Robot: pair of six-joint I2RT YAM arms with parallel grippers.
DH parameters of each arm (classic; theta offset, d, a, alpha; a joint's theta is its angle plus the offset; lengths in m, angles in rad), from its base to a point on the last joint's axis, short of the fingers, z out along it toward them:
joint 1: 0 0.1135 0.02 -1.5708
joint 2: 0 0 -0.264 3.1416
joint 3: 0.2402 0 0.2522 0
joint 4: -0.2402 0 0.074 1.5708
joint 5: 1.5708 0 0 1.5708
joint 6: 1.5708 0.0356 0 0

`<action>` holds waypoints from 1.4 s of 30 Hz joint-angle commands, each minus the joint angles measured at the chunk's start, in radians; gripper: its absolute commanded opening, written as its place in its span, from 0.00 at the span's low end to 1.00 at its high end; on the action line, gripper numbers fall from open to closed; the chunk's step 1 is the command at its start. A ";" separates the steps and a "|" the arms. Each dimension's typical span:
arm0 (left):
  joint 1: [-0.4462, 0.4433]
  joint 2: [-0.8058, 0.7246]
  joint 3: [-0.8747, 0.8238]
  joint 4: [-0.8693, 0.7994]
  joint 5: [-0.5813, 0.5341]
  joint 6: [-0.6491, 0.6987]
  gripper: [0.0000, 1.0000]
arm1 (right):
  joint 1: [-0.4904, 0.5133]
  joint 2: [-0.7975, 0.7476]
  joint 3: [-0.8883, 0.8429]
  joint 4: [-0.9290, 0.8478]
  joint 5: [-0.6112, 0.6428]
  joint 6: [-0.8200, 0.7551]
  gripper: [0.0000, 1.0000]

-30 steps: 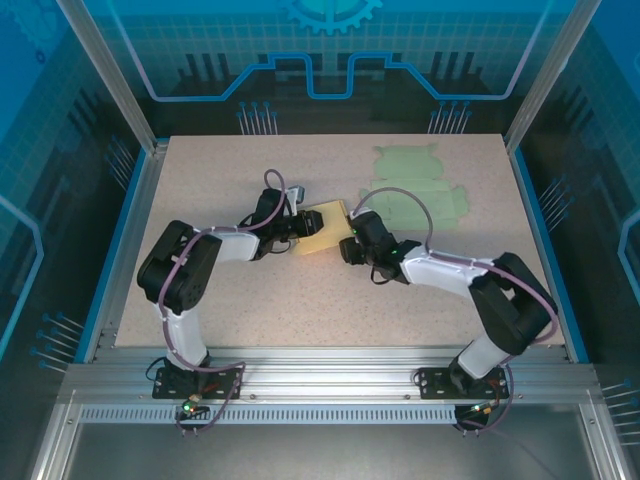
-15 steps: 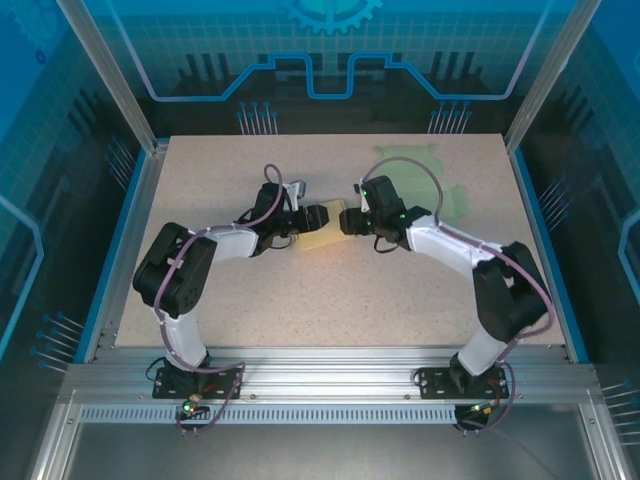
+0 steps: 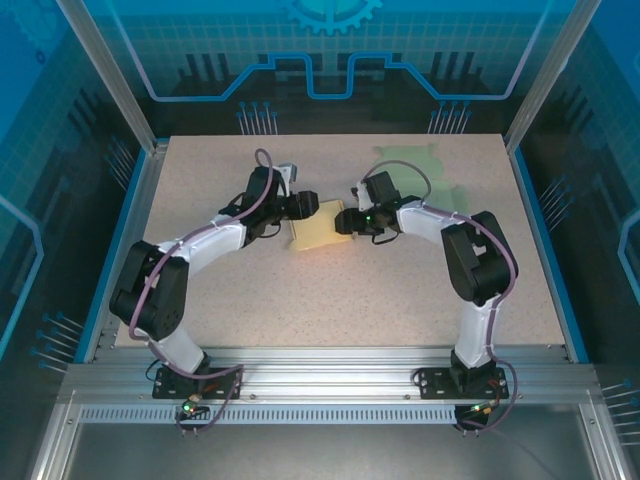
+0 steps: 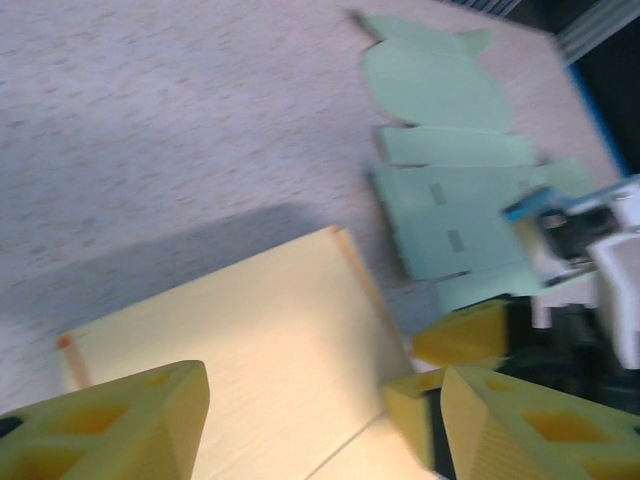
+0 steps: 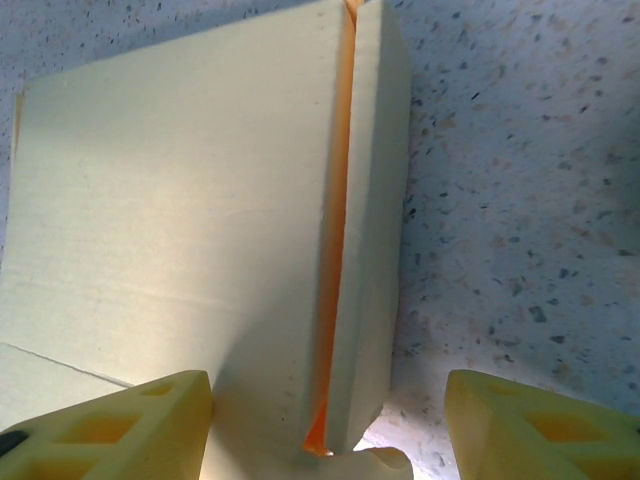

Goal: Fold the paper box

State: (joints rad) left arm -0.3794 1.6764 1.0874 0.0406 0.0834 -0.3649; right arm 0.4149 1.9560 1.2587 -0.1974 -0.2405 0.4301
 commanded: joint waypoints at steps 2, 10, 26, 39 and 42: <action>0.017 0.071 0.039 -0.148 -0.095 0.077 0.59 | -0.012 0.036 0.017 0.011 -0.046 0.015 0.64; 0.066 0.178 0.081 -0.167 -0.075 0.076 0.46 | -0.026 0.031 -0.015 0.041 -0.065 0.025 0.64; 0.182 0.285 0.095 -0.179 0.092 0.038 0.09 | -0.061 0.103 0.022 0.151 -0.255 0.097 0.70; 0.252 0.342 0.087 -0.128 0.242 -0.039 0.00 | -0.062 0.224 0.038 0.374 -0.424 0.297 0.71; 0.258 0.344 0.084 -0.124 0.253 -0.037 0.00 | -0.061 0.237 0.043 0.400 -0.433 0.320 0.71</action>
State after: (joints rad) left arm -0.1337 1.9652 1.1942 -0.0109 0.3191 -0.3763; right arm 0.3401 2.1387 1.2919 0.1543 -0.6239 0.6922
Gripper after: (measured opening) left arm 0.055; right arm 0.708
